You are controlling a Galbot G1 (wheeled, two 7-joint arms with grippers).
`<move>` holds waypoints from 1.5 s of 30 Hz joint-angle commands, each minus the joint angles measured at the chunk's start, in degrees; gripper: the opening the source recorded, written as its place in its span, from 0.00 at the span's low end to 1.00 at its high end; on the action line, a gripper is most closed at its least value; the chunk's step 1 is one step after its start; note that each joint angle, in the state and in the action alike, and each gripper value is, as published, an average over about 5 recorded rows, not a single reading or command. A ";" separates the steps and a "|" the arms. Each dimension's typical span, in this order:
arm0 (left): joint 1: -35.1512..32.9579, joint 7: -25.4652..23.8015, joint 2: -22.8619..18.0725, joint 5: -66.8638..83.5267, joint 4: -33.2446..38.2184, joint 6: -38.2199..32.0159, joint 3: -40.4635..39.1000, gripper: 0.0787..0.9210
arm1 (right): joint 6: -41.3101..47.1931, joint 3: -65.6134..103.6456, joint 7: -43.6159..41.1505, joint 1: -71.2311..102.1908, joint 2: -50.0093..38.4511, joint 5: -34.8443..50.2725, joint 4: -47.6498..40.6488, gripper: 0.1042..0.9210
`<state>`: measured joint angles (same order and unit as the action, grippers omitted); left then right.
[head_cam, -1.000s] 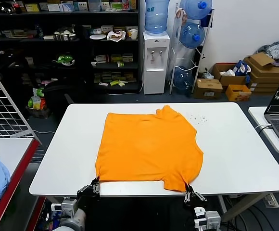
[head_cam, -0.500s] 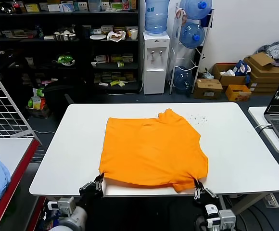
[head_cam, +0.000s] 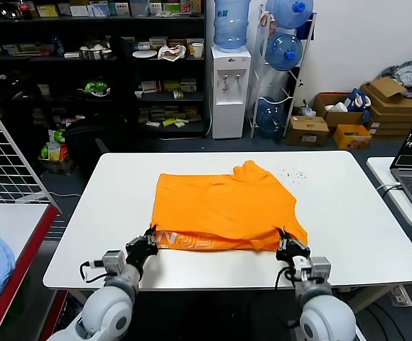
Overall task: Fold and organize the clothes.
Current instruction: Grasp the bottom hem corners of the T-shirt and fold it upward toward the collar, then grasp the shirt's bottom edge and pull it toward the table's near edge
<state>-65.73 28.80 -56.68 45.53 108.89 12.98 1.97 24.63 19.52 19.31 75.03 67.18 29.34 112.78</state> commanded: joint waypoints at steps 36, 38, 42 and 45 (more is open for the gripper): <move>-5.00 -1.24 1.39 2.43 -0.56 3.36 0.87 0.99 | -3.98 9.55 -11.86 9.04 -9.72 2.27 -2.19 1.00; -4.80 -1.54 1.24 2.45 -1.45 3.28 1.10 1.00 | -3.26 9.82 -12.21 8.80 -9.97 3.19 -2.94 1.00; -3.82 -2.09 1.18 2.58 -2.62 3.24 1.36 1.00 | -1.85 10.01 -12.34 7.56 -10.24 4.60 -4.15 1.00; -2.70 -2.37 1.00 2.80 -3.38 3.29 1.23 1.00 | -0.58 9.99 -12.31 6.47 -10.51 5.59 -5.22 1.00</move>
<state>-67.82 26.74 -55.71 48.02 106.39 16.22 3.07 22.98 27.87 8.14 79.72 57.71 33.21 108.39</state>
